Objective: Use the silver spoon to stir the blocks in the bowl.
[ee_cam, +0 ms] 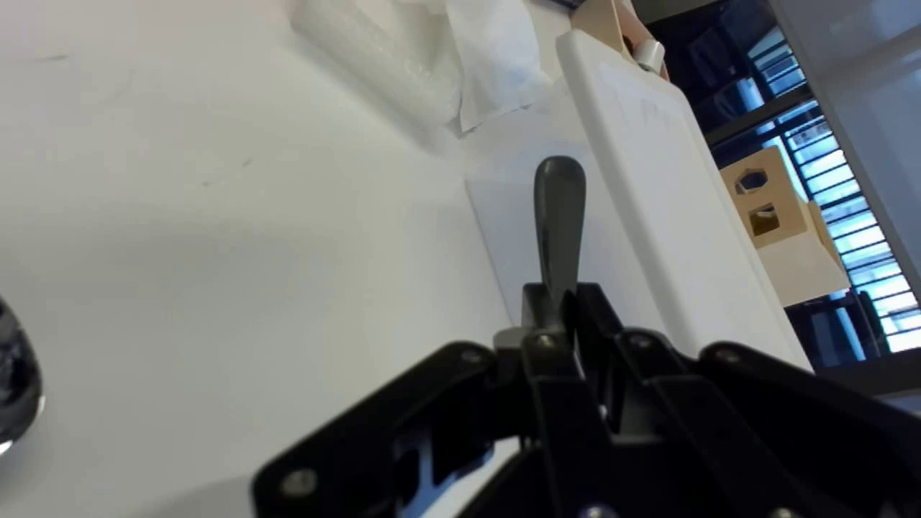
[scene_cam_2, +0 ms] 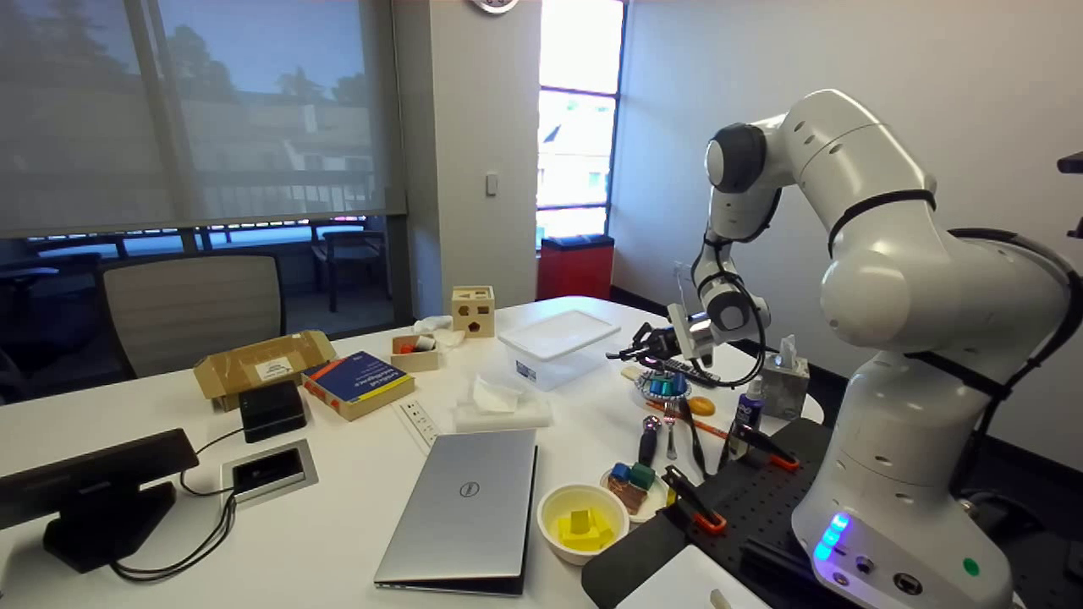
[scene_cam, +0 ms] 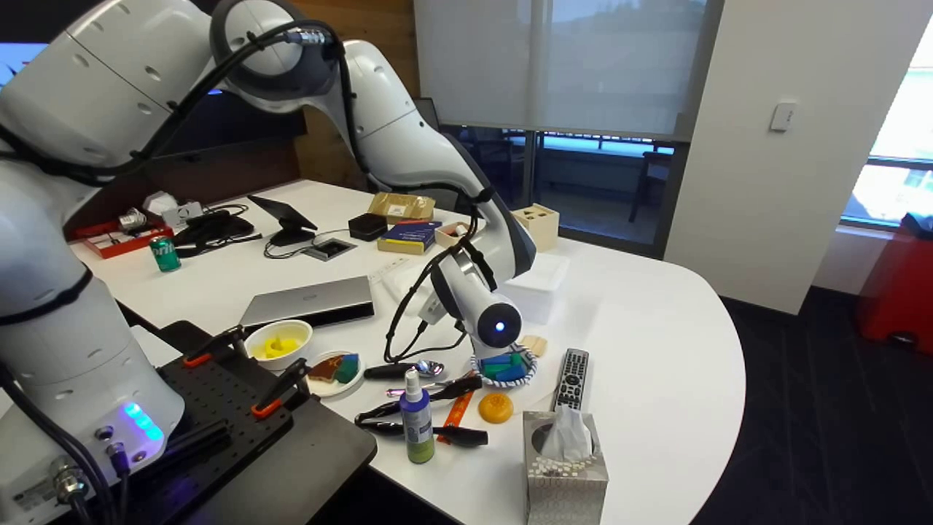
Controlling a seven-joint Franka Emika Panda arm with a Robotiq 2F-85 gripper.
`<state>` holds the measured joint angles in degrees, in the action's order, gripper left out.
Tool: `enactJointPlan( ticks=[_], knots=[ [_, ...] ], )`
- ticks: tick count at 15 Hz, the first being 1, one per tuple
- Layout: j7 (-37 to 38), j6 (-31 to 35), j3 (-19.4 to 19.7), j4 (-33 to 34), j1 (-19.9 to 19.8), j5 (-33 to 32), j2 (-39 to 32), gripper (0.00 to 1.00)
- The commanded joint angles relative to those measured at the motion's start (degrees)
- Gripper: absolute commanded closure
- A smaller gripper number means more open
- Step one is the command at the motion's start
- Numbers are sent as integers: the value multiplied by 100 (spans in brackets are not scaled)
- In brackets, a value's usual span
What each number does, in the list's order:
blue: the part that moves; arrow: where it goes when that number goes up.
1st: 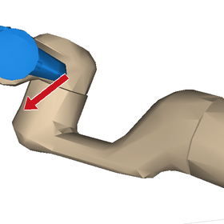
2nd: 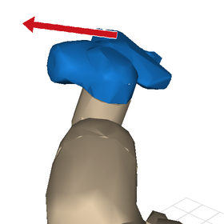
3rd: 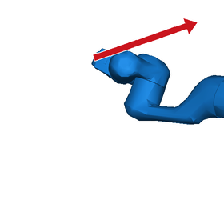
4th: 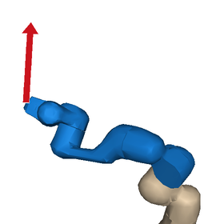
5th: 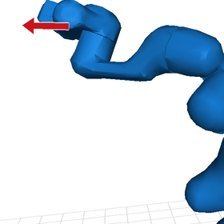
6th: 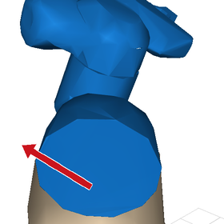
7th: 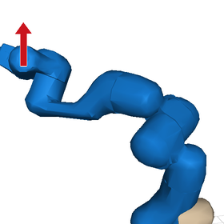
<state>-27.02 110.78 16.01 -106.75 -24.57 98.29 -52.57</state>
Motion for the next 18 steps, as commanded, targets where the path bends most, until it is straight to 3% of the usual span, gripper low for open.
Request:
enactJointPlan(
  ticks=[1,8,18],
  knots=[
    [-279,-549,-128,-90,-172,296,-23,97],
    [-153,-1641,-61,275,-343,583,-640,97],
    [199,-1743,-33,817,-442,740,-1299,97]
  ],
)
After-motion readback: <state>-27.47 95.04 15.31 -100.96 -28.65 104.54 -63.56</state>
